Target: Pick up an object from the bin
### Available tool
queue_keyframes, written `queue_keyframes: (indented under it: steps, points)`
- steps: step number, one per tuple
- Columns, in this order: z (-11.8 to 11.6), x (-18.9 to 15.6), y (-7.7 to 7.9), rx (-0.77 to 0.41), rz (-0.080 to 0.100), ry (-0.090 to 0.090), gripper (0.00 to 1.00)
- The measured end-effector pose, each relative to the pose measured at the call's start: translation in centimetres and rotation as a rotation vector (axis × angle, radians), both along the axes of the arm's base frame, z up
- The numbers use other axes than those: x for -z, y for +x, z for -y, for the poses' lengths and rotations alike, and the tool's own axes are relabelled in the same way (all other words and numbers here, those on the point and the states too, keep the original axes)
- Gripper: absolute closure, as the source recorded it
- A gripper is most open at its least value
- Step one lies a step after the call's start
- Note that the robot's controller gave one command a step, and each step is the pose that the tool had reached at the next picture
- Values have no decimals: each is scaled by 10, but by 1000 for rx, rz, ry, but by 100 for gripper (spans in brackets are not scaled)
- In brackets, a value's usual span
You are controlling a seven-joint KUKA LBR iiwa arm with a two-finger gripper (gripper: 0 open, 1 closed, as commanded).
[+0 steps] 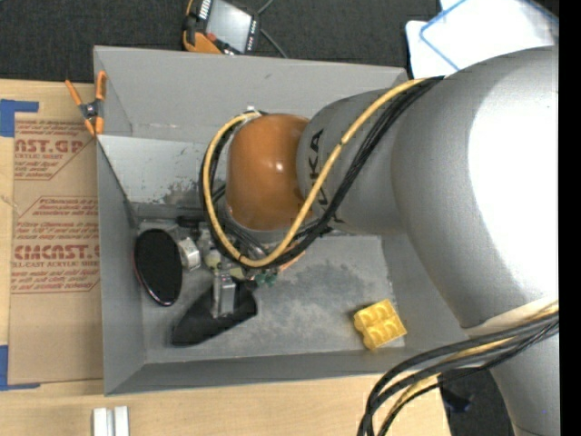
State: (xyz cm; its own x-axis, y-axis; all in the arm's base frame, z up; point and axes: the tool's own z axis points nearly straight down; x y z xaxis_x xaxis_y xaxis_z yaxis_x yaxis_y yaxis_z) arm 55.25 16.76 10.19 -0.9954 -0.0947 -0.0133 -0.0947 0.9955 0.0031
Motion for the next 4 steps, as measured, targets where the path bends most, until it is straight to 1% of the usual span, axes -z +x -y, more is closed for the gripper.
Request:
queue_keyframes:
  steps: [1, 2, 3, 4]
  points:
    - [-6, 32, -12, -127, -1, -2, 0]
    - [4, -44, -5, -127, 10, 0, 0]
    - [5, -69, -38, -166, -9, -3, 0]
    - [24, 14, -51, -160, -3, 0, 0]
